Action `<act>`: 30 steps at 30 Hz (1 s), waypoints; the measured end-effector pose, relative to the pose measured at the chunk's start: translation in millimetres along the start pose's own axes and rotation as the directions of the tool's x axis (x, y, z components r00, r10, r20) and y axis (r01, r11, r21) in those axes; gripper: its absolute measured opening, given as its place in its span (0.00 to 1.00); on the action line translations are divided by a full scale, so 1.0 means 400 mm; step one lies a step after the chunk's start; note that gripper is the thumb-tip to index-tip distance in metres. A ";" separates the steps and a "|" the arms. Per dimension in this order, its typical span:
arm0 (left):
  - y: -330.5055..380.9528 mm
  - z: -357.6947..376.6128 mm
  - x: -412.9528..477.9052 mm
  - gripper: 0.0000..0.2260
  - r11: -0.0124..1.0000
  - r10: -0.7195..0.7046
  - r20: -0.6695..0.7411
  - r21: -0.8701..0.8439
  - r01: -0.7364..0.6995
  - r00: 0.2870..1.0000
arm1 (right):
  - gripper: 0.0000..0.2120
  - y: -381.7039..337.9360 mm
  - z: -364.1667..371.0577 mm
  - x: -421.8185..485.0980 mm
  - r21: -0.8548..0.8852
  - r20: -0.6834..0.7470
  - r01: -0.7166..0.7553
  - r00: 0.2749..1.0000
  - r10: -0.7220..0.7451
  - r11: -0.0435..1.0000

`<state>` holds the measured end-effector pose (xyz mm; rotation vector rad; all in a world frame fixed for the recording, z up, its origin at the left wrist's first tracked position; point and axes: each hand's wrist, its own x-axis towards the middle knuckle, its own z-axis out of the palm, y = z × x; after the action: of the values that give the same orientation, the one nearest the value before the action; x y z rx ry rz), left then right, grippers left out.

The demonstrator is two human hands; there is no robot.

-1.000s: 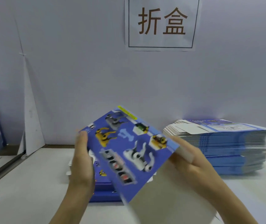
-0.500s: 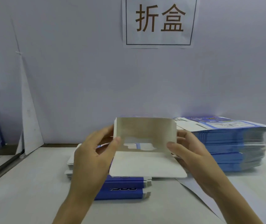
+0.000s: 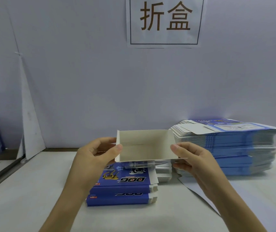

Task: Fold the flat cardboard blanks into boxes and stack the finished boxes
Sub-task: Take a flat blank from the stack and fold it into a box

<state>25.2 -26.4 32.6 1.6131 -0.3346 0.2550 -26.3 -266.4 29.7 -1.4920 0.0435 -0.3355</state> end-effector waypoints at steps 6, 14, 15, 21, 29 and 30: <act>-0.006 -0.013 0.011 0.07 0.995 -0.077 0.064 -0.065 0.081 0.995 | 0.16 0.001 -0.011 0.005 0.054 0.025 -0.019 1.000 0.017 0.998; -0.012 -0.033 0.021 0.08 0.970 -0.165 0.097 -0.164 0.180 0.981 | 0.13 0.048 -0.010 0.030 0.401 0.169 -0.360 0.933 0.319 0.842; -0.011 -0.033 0.022 0.07 0.971 -0.161 0.089 -0.165 0.174 0.983 | 0.12 0.044 -0.011 0.029 0.386 0.187 -0.332 0.942 0.279 0.861; -0.003 -0.030 0.015 0.12 0.972 -0.147 0.139 -0.162 0.168 0.979 | 0.10 0.054 0.002 0.030 0.571 0.300 -0.460 0.888 0.349 0.680; -0.004 -0.013 0.014 0.17 0.975 -0.152 0.127 -0.145 0.170 0.980 | 0.09 0.042 -0.011 0.035 0.494 0.247 -0.406 0.914 0.323 0.769; -0.007 -0.016 0.016 0.17 0.965 -0.177 0.140 -0.169 0.199 0.974 | 0.08 0.045 -0.013 0.037 0.508 0.244 -0.409 0.912 0.329 0.758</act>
<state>32.3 -20.3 32.7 1.4708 -0.2883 -0.0218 -10.1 -274.1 14.4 -0.8934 0.1191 0.0870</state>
